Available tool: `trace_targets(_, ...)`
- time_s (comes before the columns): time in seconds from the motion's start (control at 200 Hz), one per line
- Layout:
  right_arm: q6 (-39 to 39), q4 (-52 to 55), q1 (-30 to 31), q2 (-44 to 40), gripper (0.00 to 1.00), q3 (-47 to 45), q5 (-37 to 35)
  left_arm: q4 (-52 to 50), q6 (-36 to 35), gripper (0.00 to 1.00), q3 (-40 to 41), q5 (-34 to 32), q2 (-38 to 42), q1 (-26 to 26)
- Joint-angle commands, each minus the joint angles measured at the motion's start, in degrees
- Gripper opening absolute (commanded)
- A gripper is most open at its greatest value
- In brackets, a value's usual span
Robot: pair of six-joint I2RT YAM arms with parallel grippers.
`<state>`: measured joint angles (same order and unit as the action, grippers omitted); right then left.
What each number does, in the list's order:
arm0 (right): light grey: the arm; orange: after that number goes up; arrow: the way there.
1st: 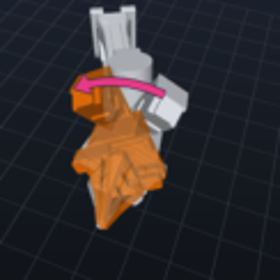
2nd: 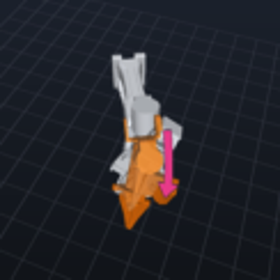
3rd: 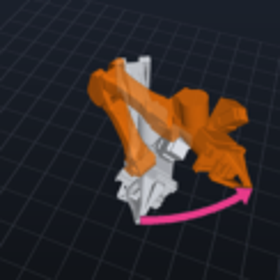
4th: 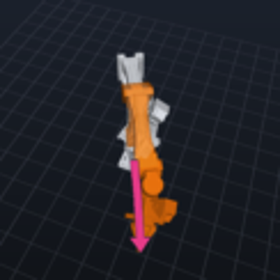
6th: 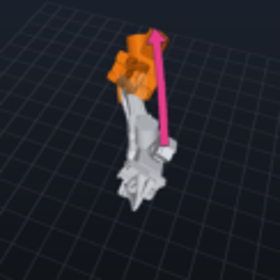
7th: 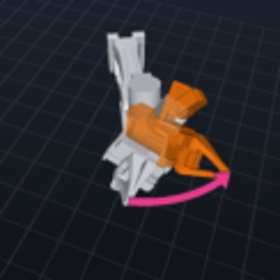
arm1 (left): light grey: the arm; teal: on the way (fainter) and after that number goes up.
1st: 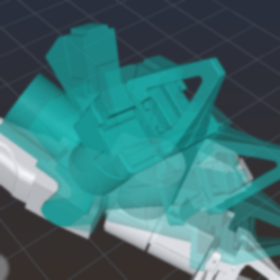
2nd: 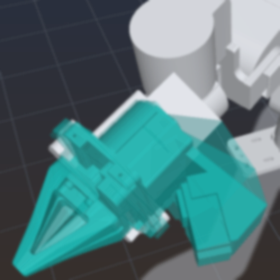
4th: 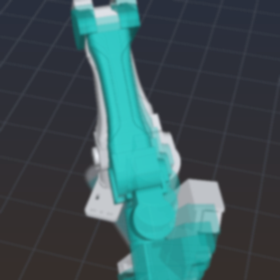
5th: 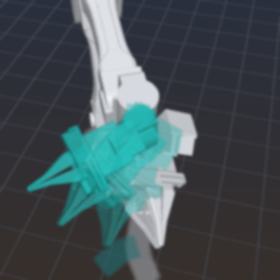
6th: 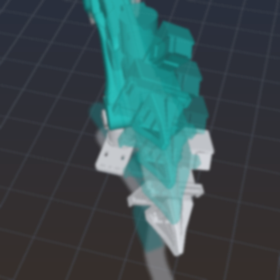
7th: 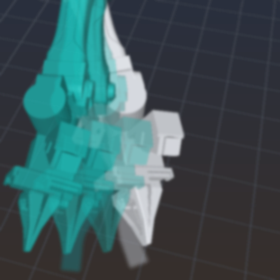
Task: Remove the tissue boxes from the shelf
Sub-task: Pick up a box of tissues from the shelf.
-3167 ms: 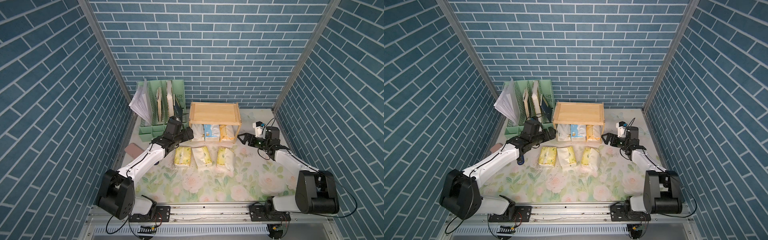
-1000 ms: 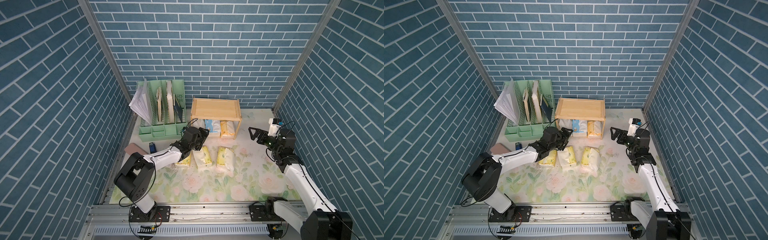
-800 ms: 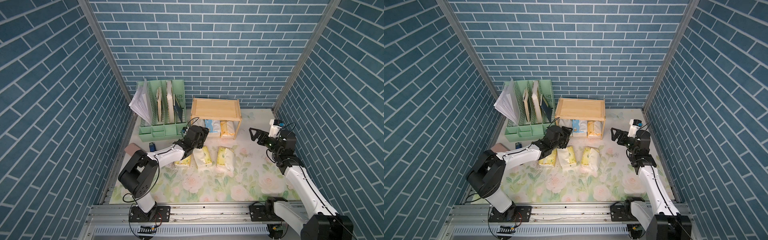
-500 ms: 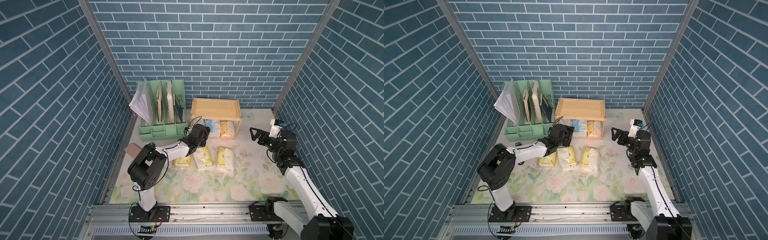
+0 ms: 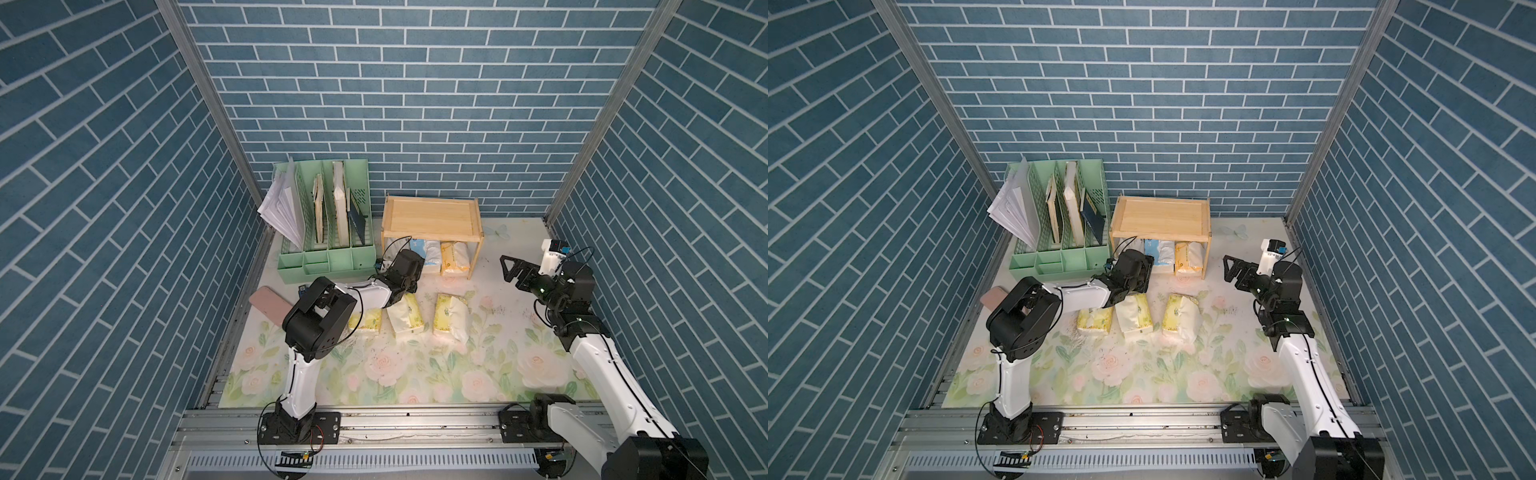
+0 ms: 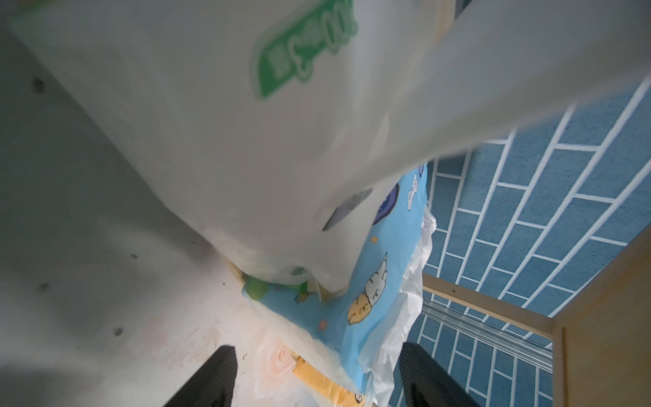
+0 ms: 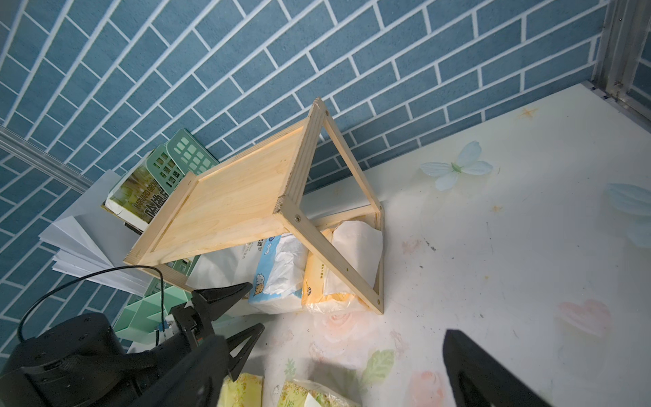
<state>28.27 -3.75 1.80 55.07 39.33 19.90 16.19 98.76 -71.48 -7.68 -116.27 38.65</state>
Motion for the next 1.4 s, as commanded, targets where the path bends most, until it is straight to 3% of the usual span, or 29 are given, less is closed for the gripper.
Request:
trace_targets(0.0, -0.3, 1.1, -0.1, -0.5, 0.99, -0.2, -0.7, -1.4, 0.1, 0.78, -2.3, -3.0, -0.9, 0.2)
trace_targets(0.4, -0.6, 1.1, -0.1, 0.3, 0.99, 0.0, -0.8, -2.7, 0.6, 0.58, -4.1, -2.8, -4.1, 0.2)
trace_targets(0.835, -0.6, 1.1, -0.2, -0.2, 0.99, -0.3, -1.1, -2.7, 0.1, 0.23, -3.7, -2.0, -4.5, 0.2)
trace_targets(1.395, -0.6, 1.5, -0.1, -0.9, 0.99, -0.5, -1.6, -4.6, -7.5, 0.04, -1.6, -5.5, 3.2, 0.5)
